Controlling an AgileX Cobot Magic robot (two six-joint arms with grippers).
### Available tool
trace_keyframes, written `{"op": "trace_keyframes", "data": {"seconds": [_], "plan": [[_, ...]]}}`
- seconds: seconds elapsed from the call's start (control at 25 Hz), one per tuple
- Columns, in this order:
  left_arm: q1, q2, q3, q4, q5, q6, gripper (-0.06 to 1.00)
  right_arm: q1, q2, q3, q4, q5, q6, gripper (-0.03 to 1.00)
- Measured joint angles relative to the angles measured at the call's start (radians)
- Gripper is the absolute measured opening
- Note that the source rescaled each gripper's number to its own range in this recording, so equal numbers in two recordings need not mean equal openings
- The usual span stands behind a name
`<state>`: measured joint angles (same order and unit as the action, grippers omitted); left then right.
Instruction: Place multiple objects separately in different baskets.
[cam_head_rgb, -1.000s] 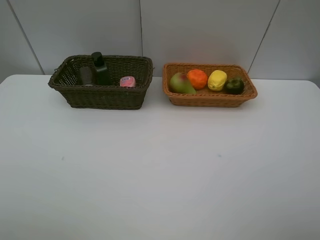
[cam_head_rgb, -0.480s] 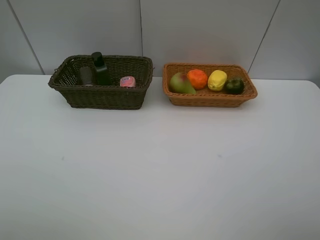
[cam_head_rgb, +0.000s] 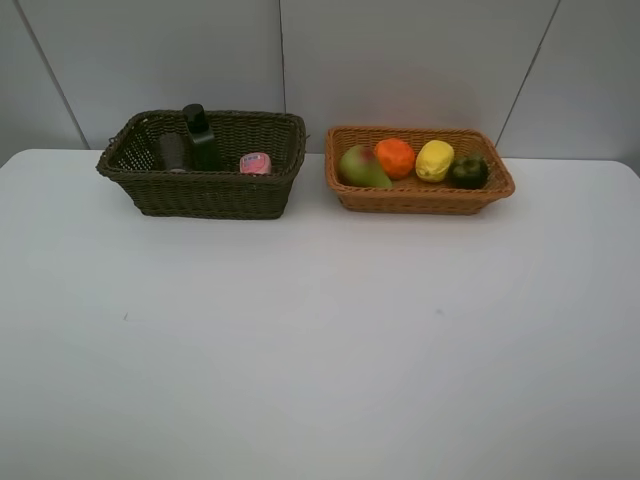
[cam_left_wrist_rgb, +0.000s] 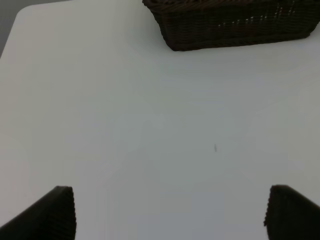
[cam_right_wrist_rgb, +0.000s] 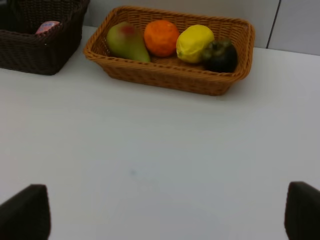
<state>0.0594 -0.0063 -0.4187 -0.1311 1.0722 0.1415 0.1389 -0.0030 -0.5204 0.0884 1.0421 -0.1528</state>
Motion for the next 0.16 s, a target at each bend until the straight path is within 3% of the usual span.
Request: {"op": "trace_keyframes", "data": {"seconds": [0.16], "plan": [[0.0,0.0,0.0,0.0,0.0,0.0,1.0,0.0,0.0,0.0,0.0,0.0,0.0,0.99]]}}
